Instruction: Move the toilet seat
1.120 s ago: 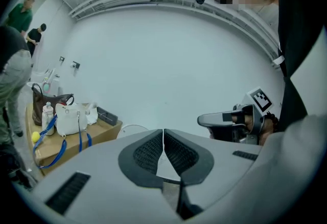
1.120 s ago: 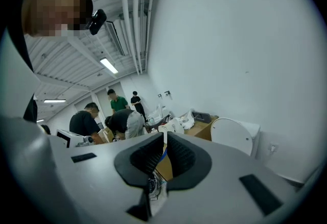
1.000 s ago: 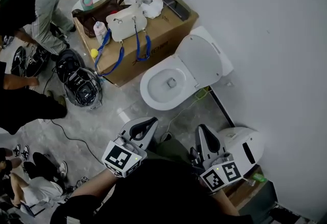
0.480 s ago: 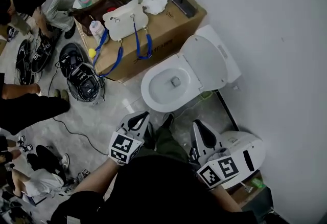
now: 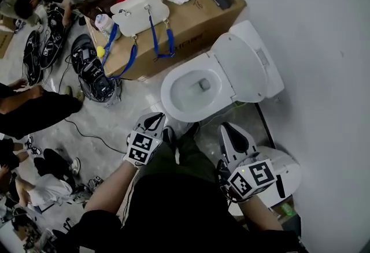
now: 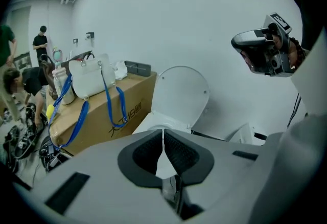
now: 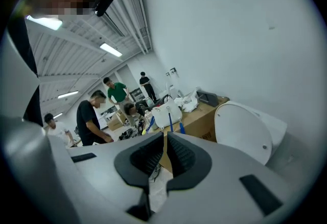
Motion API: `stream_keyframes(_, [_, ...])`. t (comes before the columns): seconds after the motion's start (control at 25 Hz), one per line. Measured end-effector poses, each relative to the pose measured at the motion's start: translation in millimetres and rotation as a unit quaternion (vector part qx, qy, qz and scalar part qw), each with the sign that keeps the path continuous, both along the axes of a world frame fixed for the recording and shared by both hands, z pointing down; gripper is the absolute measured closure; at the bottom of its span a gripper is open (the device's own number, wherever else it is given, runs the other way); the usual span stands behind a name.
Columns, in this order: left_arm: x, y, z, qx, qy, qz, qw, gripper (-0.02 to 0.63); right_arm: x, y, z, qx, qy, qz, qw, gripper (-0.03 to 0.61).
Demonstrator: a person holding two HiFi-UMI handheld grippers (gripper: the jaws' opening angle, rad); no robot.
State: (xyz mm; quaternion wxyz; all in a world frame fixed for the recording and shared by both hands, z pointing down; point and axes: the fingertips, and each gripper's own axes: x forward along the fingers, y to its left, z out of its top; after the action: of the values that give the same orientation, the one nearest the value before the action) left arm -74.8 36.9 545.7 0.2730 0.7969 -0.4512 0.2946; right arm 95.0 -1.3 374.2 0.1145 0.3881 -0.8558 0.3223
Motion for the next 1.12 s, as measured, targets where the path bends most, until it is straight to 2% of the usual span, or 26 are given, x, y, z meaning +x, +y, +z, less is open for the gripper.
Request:
stream_keyframes(0.2, [-18.0,-15.5,44.8,-0.018,-0.008,-0.010,0.9998,0.592,-6.2,-25.3,50.5,-0.021,0.059,-0.031,0.998,0.534])
stream_keyframes(0.48, [-29.0,-21.9,110.8,-0.067,-0.012,0.022,0.9974,0.592,-26.6,-27.2,143.4,-0.069,0.139,-0.089,0.984,0.532])
stream_keyframes(0.8, [-46.2,-15.6,194.7,-0.119,-0.015,0.040,0.9919,0.587,-62.6,-24.6,243.6,-0.105,0.169,-0.125,0.972,0.531])
stream_keyframes(0.88, [-46.4,-11.1,211.9,-0.130,-0.011,0.038,0.9907,0.556,-68.7,-20.5,265.0,-0.113,0.174,-0.136,0.969,0.528])
stream_keyframes(1.0, [-45.5,-7.4,237.3,-0.141,-0.018,0.043,0.9889,0.509,-73.8,-13.7,298.2,-0.132,0.175,-0.152,0.964,0.478])
stream_keyframes(1.12, [-48.9,-2.1,273.0,-0.153,-0.024,0.043,0.9870,0.482,-75.1,-10.9,331.4,-0.164,0.163,-0.142,0.962,0.440])
